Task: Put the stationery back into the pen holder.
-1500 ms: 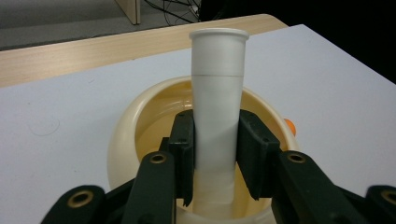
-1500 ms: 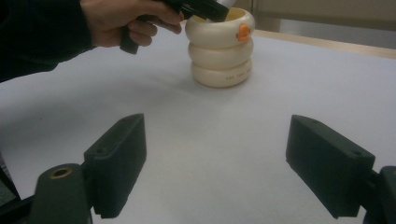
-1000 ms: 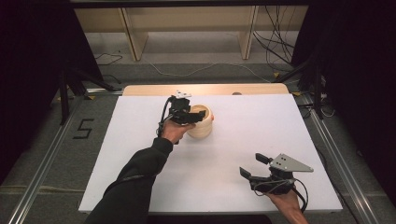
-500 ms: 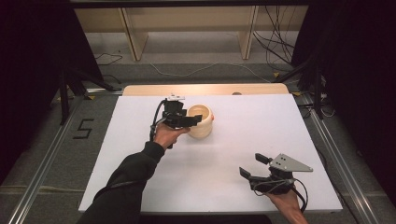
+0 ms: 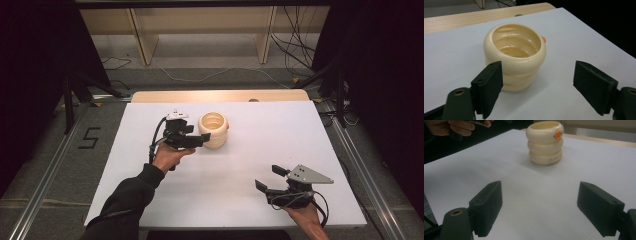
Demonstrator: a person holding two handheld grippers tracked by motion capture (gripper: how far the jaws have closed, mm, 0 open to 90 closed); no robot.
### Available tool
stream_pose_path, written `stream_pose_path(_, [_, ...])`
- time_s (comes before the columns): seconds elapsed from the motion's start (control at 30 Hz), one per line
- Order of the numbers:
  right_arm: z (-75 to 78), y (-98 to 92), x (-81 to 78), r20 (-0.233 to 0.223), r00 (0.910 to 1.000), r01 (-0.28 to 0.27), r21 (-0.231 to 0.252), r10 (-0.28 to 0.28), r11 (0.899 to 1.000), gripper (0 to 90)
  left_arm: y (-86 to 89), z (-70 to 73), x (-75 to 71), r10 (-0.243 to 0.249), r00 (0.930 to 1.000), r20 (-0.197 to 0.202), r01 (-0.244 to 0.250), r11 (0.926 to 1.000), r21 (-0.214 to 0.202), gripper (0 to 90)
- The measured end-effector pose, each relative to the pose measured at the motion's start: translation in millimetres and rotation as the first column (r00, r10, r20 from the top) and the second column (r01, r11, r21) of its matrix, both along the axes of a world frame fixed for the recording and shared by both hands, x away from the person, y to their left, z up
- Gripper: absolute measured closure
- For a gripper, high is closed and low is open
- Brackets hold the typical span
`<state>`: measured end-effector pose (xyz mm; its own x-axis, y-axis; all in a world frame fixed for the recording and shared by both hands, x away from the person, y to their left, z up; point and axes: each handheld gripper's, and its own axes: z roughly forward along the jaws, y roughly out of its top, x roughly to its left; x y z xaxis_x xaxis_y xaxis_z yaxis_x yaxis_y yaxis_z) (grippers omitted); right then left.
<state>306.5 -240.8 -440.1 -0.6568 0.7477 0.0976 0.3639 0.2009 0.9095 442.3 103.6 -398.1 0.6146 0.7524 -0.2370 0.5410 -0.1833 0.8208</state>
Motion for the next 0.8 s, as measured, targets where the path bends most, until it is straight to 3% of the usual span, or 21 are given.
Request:
stream_pose_path(0.4, [-0.4,0.1,0.2,-0.009,0.9999,-0.008,0.009,0.008,1.0,21.0,2.7,1.9,-25.7,-0.066,0.9967,0.047,0.068,0.9968,-0.042,19.6])
stream_pose_path(0.8, [-0.5,0.9,0.1,-0.014,0.9998,-0.015,0.008,0.015,1.0,21.0,10.6,-4.5,-49.6,-0.086,0.9943,0.063,0.09,0.9941,-0.06,18.6])
